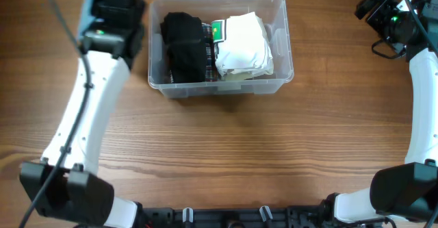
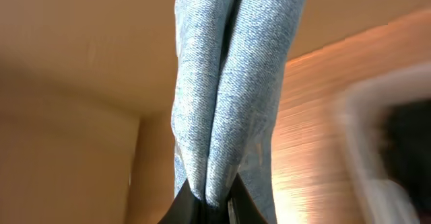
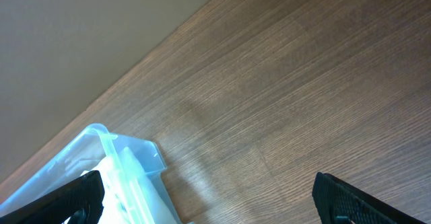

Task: Pack container
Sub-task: 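Carry the blue denim over the bin and lower it on top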

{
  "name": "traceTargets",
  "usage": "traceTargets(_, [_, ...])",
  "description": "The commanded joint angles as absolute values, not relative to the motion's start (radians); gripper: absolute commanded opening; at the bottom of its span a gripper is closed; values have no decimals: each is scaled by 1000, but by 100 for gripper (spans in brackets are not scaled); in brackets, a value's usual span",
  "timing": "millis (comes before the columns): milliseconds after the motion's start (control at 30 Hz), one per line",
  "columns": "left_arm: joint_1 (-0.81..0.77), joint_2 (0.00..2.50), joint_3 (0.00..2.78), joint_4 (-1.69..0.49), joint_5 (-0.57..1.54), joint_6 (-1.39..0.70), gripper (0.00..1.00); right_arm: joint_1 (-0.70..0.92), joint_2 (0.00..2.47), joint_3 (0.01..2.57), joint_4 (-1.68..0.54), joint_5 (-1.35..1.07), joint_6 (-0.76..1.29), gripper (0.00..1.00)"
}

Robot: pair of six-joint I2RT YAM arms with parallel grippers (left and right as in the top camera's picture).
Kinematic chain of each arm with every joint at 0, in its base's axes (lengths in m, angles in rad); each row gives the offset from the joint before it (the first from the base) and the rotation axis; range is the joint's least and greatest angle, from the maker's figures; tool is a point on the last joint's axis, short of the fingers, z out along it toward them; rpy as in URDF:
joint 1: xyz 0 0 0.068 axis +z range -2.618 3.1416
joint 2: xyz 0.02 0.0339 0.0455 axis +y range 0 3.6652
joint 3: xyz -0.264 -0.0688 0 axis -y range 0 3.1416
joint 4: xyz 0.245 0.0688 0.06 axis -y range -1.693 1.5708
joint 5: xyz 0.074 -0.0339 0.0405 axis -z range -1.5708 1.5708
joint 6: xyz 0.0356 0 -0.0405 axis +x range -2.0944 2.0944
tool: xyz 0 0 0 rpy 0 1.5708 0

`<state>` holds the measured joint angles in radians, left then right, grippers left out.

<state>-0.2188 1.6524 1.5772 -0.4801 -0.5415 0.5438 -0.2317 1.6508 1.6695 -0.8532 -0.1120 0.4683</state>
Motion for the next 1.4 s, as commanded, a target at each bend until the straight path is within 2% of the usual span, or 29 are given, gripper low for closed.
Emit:
traceTargets(0, [-388,1600,1588,-476,-544,830,4,-228,1647,1674,-854,-121,474,100])
traceTargets(200, [-587,1603,1588,-477,-543,913,4,-228,1648,1674,-854,-121,474,100])
traceTargets(367, [-664,1628,1588,-476,-535,913,4,-228,1647,1674,-854,-121,474,100])
traceTargets(500, [-682,1694,1588,-463,-460,913,4,-228,1647,1674,-854,-121,474,100])
traceTargets(800, [-685,1854,1588,-161,-376,985,4,-228,1647,1674,-854,-121,474,100])
traceTargets(1167, [-693,1963,1588,-192,-368,1021,4,-228,1647,1674,-854,-121,474,100])
traceTargets(1367, [-725,1952,1588,-208,-498,1013,4,-228,1647,1674,-854,-121,474,100])
